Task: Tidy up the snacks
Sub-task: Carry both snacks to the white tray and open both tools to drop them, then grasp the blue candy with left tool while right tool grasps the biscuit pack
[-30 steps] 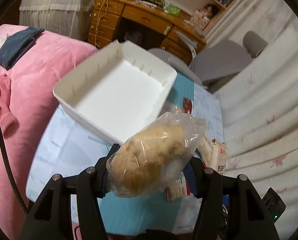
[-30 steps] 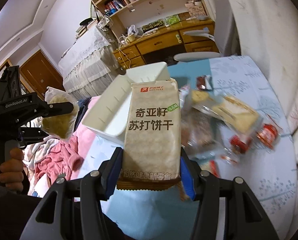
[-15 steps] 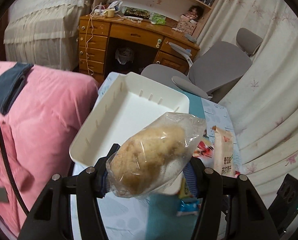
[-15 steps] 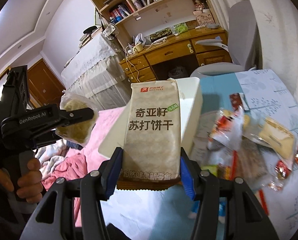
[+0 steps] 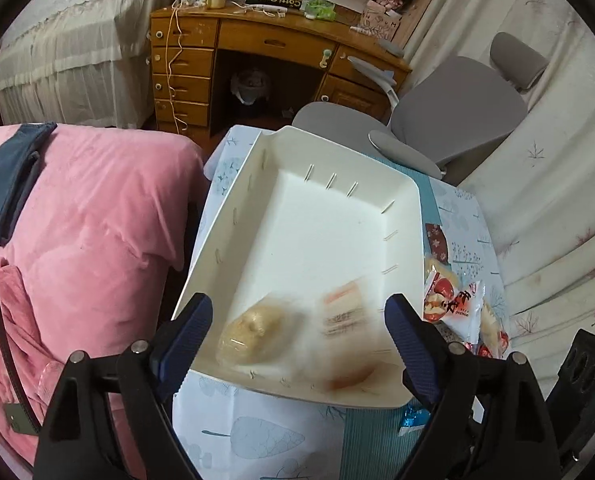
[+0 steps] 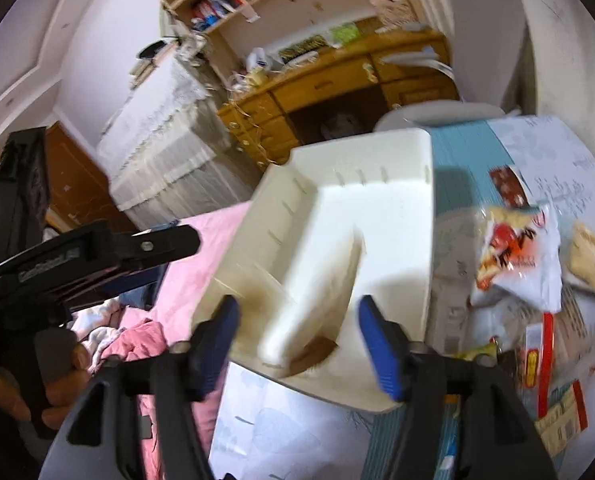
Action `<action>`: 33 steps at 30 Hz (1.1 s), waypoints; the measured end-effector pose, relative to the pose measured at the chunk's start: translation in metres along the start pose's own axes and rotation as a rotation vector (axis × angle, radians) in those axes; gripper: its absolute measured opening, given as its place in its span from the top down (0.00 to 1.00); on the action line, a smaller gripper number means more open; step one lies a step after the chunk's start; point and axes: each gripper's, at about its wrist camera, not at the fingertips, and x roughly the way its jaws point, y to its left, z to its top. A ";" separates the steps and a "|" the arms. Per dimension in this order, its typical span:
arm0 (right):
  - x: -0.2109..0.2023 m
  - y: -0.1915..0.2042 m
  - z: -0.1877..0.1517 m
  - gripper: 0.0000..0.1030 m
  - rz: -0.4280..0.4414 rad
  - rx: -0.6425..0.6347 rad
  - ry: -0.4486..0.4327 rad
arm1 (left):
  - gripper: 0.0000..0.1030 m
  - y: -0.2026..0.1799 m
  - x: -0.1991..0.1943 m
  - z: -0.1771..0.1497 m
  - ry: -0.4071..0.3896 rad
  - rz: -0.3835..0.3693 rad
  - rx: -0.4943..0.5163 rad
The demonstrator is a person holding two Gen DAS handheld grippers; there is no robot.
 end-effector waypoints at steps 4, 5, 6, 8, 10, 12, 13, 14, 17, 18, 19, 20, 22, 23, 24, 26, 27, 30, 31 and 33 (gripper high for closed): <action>-0.001 -0.002 -0.003 0.26 -0.034 0.017 -0.005 | 0.15 0.000 0.002 0.001 0.002 -0.004 0.001; -0.002 -0.003 -0.004 0.26 -0.043 0.021 -0.006 | 0.15 0.000 0.004 0.001 0.008 -0.011 -0.001; -0.003 -0.005 -0.005 0.26 -0.050 0.024 -0.004 | 0.15 0.000 0.005 0.000 0.013 -0.016 -0.002; -0.005 -0.006 -0.009 0.26 -0.066 0.031 0.000 | 0.15 -0.003 0.008 -0.003 0.030 -0.033 -0.004; -0.007 -0.009 -0.014 0.26 -0.080 0.039 0.009 | 0.15 -0.005 0.010 -0.006 0.044 -0.042 0.002; -0.010 -0.011 -0.022 0.26 -0.093 0.049 0.022 | 0.15 -0.010 0.012 -0.012 0.066 -0.052 0.026; -0.011 -0.012 -0.027 0.26 -0.100 0.056 0.029 | 0.15 -0.013 0.013 -0.014 0.075 -0.052 0.045; -0.013 -0.014 -0.031 0.26 -0.104 0.062 0.035 | 0.15 -0.017 0.014 -0.018 0.084 -0.049 0.072; -0.017 -0.018 -0.045 0.26 -0.123 0.088 0.060 | 0.15 -0.030 0.014 -0.032 0.106 -0.030 0.164; -0.018 -0.020 -0.048 0.26 -0.129 0.097 0.068 | 0.15 -0.032 0.013 -0.037 0.112 -0.031 0.186; -0.020 -0.022 -0.053 0.26 -0.135 0.108 0.076 | 0.15 -0.034 0.013 -0.041 0.117 -0.032 0.199; -0.022 -0.025 -0.058 0.26 -0.141 0.120 0.082 | 0.15 -0.036 0.013 -0.047 0.129 -0.038 0.218; -0.027 -0.030 -0.067 0.26 -0.156 0.142 0.089 | 0.15 -0.039 0.013 -0.058 0.152 -0.051 0.243; -0.031 -0.033 -0.073 0.26 -0.167 0.154 0.091 | 0.15 -0.041 0.014 -0.063 0.163 -0.056 0.257; -0.034 -0.035 -0.079 0.26 -0.180 0.165 0.093 | 0.15 -0.044 0.014 -0.068 0.175 -0.059 0.268; -0.040 -0.039 -0.089 0.26 -0.201 0.180 0.097 | 0.15 -0.050 0.017 -0.076 0.204 -0.068 0.291; -0.045 -0.042 -0.095 0.26 -0.216 0.188 0.099 | 0.15 -0.053 0.018 -0.079 0.214 -0.073 0.301; -0.054 -0.052 -0.111 0.26 -0.267 0.208 0.109 | 0.15 -0.070 0.023 -0.092 0.255 -0.086 0.354; -0.056 -0.057 -0.115 0.26 -0.282 0.214 0.113 | 0.15 -0.076 0.025 -0.097 0.271 -0.088 0.373; -0.063 -0.067 -0.124 0.26 -0.318 0.236 0.128 | 0.15 -0.085 0.027 -0.106 0.299 -0.089 0.403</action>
